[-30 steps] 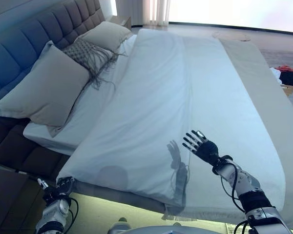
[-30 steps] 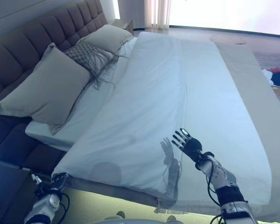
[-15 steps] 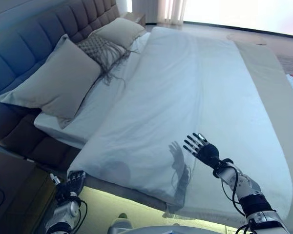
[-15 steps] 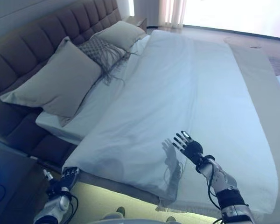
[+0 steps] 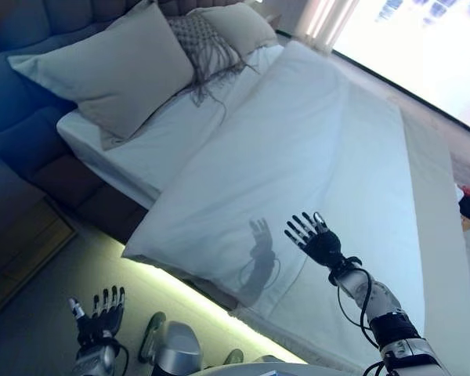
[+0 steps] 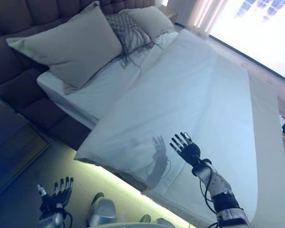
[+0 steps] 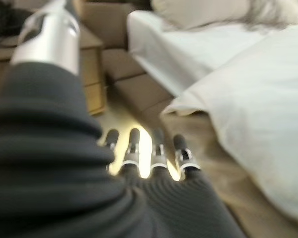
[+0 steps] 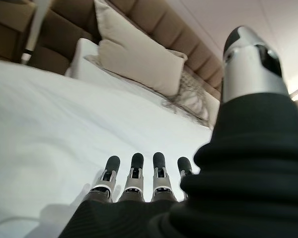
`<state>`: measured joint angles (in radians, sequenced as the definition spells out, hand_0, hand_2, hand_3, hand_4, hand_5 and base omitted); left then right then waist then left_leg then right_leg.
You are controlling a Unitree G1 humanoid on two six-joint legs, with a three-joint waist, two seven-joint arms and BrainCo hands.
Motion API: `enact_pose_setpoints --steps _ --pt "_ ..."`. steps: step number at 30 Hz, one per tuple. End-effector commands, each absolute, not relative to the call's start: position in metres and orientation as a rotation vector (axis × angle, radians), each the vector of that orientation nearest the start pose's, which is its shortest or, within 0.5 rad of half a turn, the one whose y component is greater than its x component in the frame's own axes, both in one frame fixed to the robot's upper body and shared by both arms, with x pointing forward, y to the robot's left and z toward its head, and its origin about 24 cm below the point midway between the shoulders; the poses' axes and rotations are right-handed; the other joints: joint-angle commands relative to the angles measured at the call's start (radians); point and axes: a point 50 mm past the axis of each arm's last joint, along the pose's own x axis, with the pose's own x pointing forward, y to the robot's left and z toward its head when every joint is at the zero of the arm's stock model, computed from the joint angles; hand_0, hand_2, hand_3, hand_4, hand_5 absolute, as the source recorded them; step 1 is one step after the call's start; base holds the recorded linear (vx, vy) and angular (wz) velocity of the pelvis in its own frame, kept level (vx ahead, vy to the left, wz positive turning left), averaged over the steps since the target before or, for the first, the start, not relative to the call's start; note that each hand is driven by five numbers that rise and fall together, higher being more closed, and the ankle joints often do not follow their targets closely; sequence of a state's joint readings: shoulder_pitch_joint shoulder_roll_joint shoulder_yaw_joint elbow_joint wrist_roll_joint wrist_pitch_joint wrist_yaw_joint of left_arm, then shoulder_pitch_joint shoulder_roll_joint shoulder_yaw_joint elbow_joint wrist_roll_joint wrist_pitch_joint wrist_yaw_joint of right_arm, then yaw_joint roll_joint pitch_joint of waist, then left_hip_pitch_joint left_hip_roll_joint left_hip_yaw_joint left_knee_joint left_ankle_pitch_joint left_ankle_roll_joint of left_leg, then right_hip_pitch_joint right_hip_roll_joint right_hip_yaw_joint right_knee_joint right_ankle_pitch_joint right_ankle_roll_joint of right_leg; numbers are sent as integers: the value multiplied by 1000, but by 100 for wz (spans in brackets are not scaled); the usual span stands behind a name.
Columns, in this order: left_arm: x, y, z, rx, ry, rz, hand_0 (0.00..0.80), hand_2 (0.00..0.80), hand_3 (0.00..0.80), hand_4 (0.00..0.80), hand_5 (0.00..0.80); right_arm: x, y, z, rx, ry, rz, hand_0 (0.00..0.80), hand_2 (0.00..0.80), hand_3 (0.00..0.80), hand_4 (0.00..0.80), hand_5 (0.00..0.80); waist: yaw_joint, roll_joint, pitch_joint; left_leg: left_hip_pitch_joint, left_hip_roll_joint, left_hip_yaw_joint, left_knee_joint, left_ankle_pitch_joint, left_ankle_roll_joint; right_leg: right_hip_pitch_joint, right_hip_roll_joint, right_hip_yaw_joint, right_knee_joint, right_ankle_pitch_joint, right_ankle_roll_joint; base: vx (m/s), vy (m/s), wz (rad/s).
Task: Make the bed neatly
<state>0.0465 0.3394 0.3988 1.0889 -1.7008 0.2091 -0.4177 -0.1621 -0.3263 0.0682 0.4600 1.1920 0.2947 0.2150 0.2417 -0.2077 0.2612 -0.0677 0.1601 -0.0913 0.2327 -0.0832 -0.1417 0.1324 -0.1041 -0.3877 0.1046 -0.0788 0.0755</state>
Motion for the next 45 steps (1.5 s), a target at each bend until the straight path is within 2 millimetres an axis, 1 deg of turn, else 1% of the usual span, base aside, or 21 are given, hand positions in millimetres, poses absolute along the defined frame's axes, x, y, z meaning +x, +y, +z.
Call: enact_pose_setpoints --steps 1,4,8,11,13,15,17,18,22,24,26,27,28,30,31,33,34,38,40,41,45 --pt "115 320 -109 -1475 131 774 0 0 0 0 0 287 -182 14 983 271 232 0 0 0 0 0 37 -28 7 19 -3 -19 58 -23 68 -52 -107 55 59 89 82 10 -69 16" --pt "109 326 -108 -1457 133 819 0 0 0 0 0 287 -180 16 989 269 240 0 0 0 0 0 41 -32 12 22 -2 -26 59 -22 67 -50 -103 50 66 87 85 20 -45 5" --pt "88 335 -111 -1438 126 909 0 0 0 0 0 281 -182 10 997 283 241 0 0 0 0 0 40 -26 7 48 -3 -27 51 -24 69 -42 -101 49 77 77 85 50 -15 2" --pt "70 339 -113 -1414 149 948 0 0 0 0 0 274 -186 3 1001 304 220 0 0 0 0 0 33 -12 -9 82 -6 -24 30 -19 69 -28 -101 49 80 70 85 103 16 0" --pt "62 338 -116 -1373 204 958 0 0 0 0 0 268 -188 -2 998 324 205 0 0 0 0 0 27 1 -24 109 -11 -21 6 -13 69 -15 -103 52 74 68 86 103 31 1" --pt "55 337 -119 -1251 325 963 0 0 0 0 0 263 -191 -9 985 346 188 0 0 0 0 0 16 19 -44 137 -17 -14 -30 -2 69 -2 -105 57 59 70 88 80 34 2" --pt "54 335 -122 -1153 419 964 0 0 0 0 0 257 -195 -15 967 369 171 0 0 0 0 0 1 37 -66 160 -24 -3 -65 8 70 6 -109 66 40 77 92 47 39 -6" --pt "53 335 -123 -1078 481 973 0 0 0 0 0 254 -197 -20 951 389 157 0 0 0 0 0 -9 49 -80 168 -29 3 -82 14 70 8 -113 73 26 82 93 17 61 -10" --pt "60 330 -127 -811 664 897 0 0 0 0 0 246 -204 -33 866 470 125 0 0 0 0 0 -44 90 -124 183 -39 37 -153 47 70 2 -125 94 -24 108 95 -31 46 -10" --pt "69 323 -129 -635 760 815 0 0 0 0 0 241 -210 -42 793 511 103 0 0 0 0 0 -63 104 -139 180 -40 62 -184 67 67 -7 -128 103 -53 129 96 -74 -30 -28" --pt "80 313 -132 -417 872 678 0 0 0 0 0 236 -219 -52 665 553 81 0 0 0 0 0 -81 118 -151 174 -42 88 -216 91 64 -20 -128 115 -87 156 94 -115 -59 -26" --pt "84 307 -134 -336 926 600 0 0 0 0 0 232 -224 -58 602 581 73 0 0 0 0 0 -90 123 -156 171 -42 103 -231 102 63 -26 -128 120 -104 169 93 -108 -58 -33" --pt "86 301 -137 -295 965 547 0 0 0 0 0 227 -229 -65 538 619 61 0 0 0 0 0 -97 128 -160 170 -42 116 -245 112 62 -30 -128 124 -119 180 93 -84 -59 -31" --pt "89 286 -144 -282 1012 465 0 0 0 0 0 214 -242 -81 428 697 36 0 0 0 0 0 -113 141 -168 171 -43 144 -282 132 61 -35 -125 130 -156 203 90 -55 -65 -37" --pt "91 282 -145 -292 1022 454 0 0 0 0 0 209 -245 -87 419 726 9 0 0 0 0 0 -118 145 -171 173 -45 152 -294 138 61 -35 -123 131 -169 209 90 -23 -70 -38" --pt "97 273 -148 -299 1054 427 0 0 0 0 0 192 -254 -103 376 784 -23 0 0 0 0 0 -129 150 -182 171 -51 162 -315 145 60 -40 -118 136 -189 216 86 -2 -76 -25" --pt "99 270 -149 -287 1070 401 0 0 0 0 0 188 -255 -106 367 796 -34 0 0 0 0 0 -132 151 -185 169 -53 165 -320 146 60 -43 -116 137 -192 217 85 -2 -91 -20" --pt "105 249 -155 -157 1150 251 0 0 0 0 0 156 -245 -131 423 904 -138 0 0 0 0 0 -160 151 -204 149 -59 193 -320 138 61 -67 -106 144 -192 217 80 -14 -103 -14" --pt "106 239 -157 -165 1173 233 0 0 0 0 0 133 -236 -143 459 949 -177 0 0 0 0 0 -178 153 -209 147 -64 202 -320 134 66 -71 -99 152 -192 216 77 6 -65 -7" --pt "105 236 -159 -171 1186 226 0 0 0 0 0 125 -235 -147 500 959 -220 0 0 0 0 0 -186 154 -212 150 -66 205 -320 132 68 -71 -95 157 -192 215 76 39 -46 -8" --pt "98 227 -163 -197 1211 231 0 0 0 0 0 104 -234 -155 589 964 -356 0 0 0 0 0 -218 164 -218 170 -63 237 -320 123 72 -69 -81 192 -192 209 68 55 -13 -13"
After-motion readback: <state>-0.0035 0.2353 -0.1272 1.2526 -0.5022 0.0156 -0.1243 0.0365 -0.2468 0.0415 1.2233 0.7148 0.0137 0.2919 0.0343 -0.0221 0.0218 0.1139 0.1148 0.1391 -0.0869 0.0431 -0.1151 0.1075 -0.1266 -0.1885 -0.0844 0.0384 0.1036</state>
